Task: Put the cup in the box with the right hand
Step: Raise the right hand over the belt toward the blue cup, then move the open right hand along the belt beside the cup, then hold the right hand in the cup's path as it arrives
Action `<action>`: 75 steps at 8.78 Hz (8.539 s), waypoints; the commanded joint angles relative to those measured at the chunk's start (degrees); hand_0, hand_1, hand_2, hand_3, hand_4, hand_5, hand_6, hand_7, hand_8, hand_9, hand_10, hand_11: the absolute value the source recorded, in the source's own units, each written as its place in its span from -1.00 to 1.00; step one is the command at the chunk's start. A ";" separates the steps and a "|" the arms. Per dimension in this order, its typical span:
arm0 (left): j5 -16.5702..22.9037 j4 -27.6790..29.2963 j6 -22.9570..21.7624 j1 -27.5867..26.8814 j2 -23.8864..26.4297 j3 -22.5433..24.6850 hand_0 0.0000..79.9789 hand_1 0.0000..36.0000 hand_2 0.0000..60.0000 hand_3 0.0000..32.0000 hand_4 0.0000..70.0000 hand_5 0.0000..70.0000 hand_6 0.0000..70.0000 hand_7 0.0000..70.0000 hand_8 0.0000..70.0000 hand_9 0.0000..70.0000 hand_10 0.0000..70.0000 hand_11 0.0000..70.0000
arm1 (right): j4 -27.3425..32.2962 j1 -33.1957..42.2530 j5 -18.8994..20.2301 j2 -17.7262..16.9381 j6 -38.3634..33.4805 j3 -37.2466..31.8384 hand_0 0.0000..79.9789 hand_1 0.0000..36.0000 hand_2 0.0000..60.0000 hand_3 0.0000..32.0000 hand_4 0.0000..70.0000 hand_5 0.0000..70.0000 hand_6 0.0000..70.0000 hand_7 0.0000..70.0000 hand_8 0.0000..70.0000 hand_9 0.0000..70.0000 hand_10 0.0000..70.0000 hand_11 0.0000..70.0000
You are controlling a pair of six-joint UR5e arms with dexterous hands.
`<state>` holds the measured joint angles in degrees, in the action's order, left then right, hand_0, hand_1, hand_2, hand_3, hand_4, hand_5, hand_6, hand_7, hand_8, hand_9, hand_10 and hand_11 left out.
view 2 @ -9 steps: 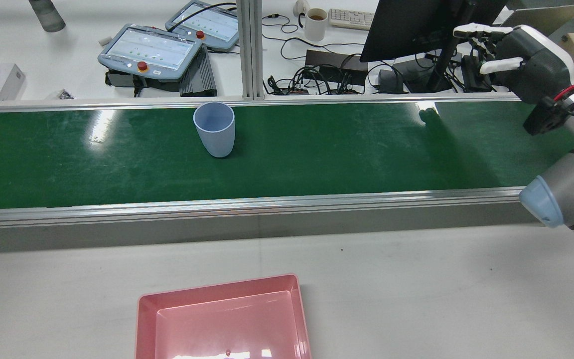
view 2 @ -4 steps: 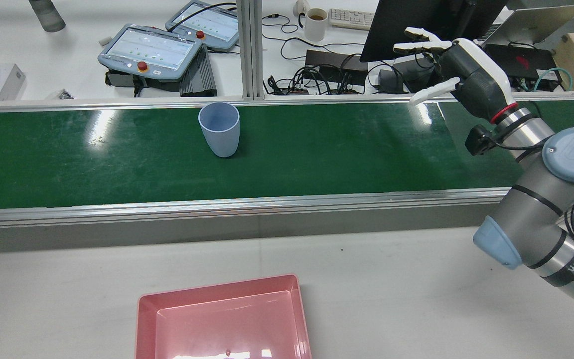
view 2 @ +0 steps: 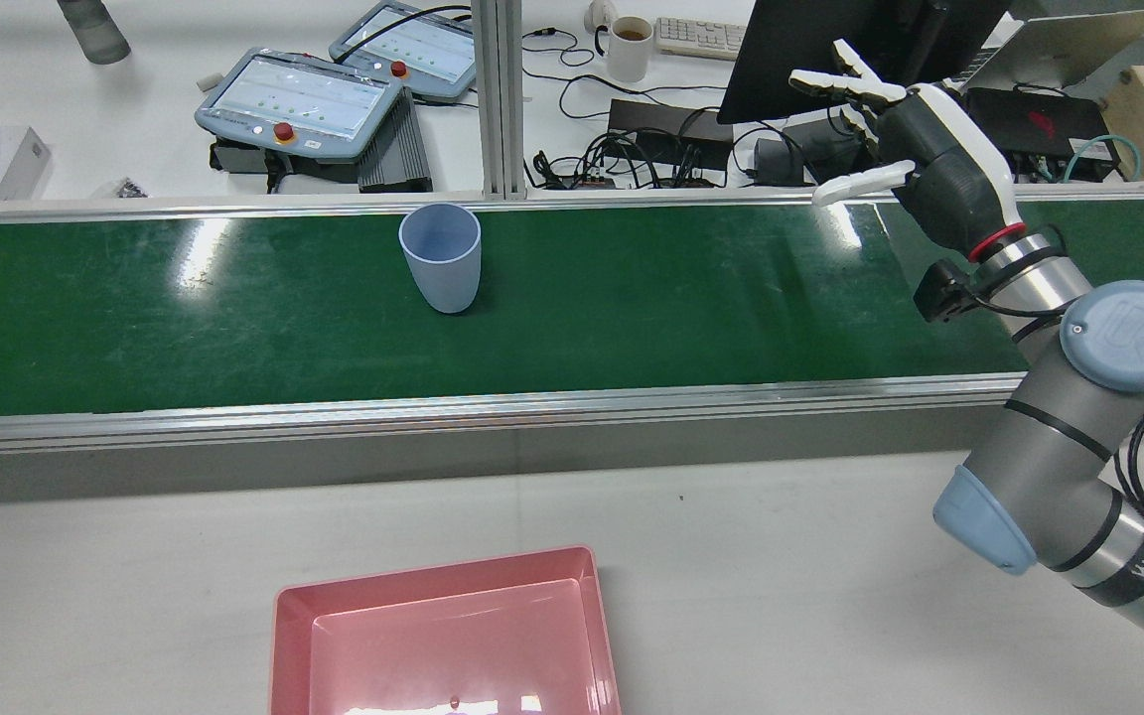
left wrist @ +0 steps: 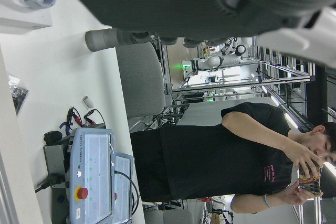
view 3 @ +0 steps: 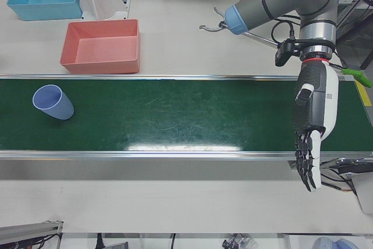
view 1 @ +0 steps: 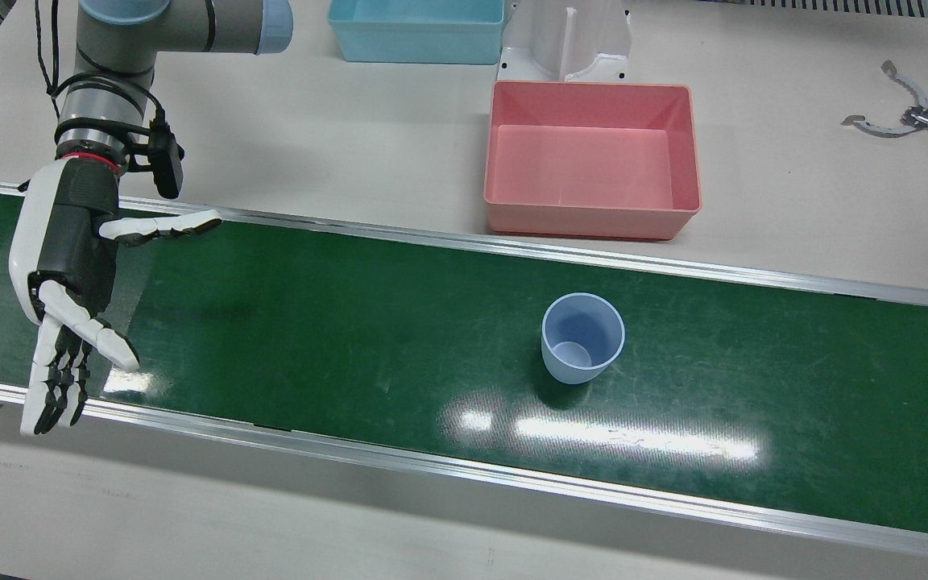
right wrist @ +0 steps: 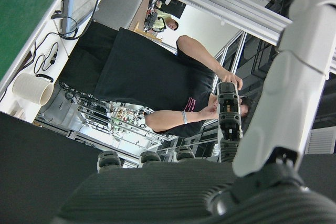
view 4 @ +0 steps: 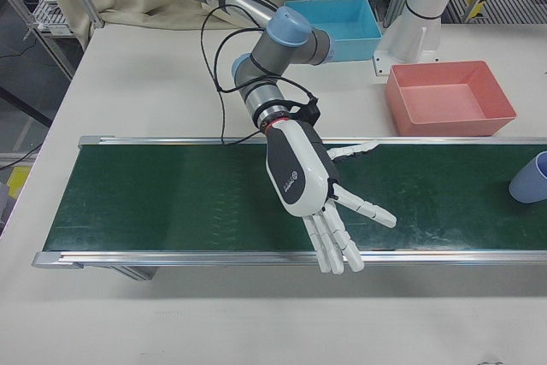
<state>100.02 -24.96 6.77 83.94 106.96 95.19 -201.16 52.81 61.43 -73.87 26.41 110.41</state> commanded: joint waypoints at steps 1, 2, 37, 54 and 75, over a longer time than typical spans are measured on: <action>0.00 0.00 0.00 0.00 0.00 0.00 -1.00 -1.00 -1.00 -1.00 -1.00 -1.00 -1.00 -1.00 -1.00 -1.00 -1.00 -1.00 | -10.22 0.01 -3.13 -3.28 -4.70 3.76 0.44 -0.09 -1.00 0.35 -0.47 -0.83 -0.99 -0.70 -1.00 -0.98 -0.99 -0.91; 0.00 0.00 0.00 0.00 0.00 0.00 -1.00 -1.00 -1.00 -1.00 -1.00 -1.00 -1.00 -1.00 -1.00 -1.00 -1.00 -1.00 | -10.22 -0.86 -4.81 -4.08 -4.78 3.41 0.40 -0.22 -1.00 0.14 -0.51 -0.84 -1.00 -0.85 -1.00 -1.00 -0.96 -0.88; 0.00 0.00 0.00 0.00 0.00 0.00 -1.00 -1.00 -1.00 -1.00 -1.00 -1.00 -1.00 -1.00 -1.00 -1.00 -1.00 -1.00 | 0.51 -10.09 -5.09 11.91 5.05 -9.07 0.33 -0.36 -1.00 -1.00 -0.17 -0.86 -0.81 -0.31 -0.99 -0.90 -0.86 -0.75; 0.00 0.00 0.00 0.00 0.00 0.00 -1.00 -1.00 -1.00 -1.00 -1.00 -1.00 -1.00 -1.00 -1.00 -1.00 -1.00 -1.00 | -0.29 -16.86 -14.57 14.64 6.46 -9.51 0.47 -0.03 -1.00 -0.74 -0.15 -0.84 -0.82 0.00 -0.99 -0.84 -0.96 -0.88; 0.00 0.00 0.00 -0.09 0.00 0.00 -1.00 -1.00 -1.00 -1.00 -1.00 -1.00 -1.00 -1.00 -1.00 -1.00 -1.00 -1.00 | -0.29 -18.80 -17.30 16.31 6.46 -11.09 0.44 0.02 -0.95 -0.95 -0.18 -0.85 -0.80 0.05 -0.99 -0.83 -0.95 -0.87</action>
<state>100.02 -24.96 6.77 83.89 106.96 95.19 -201.44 34.02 44.12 -57.54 32.87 99.34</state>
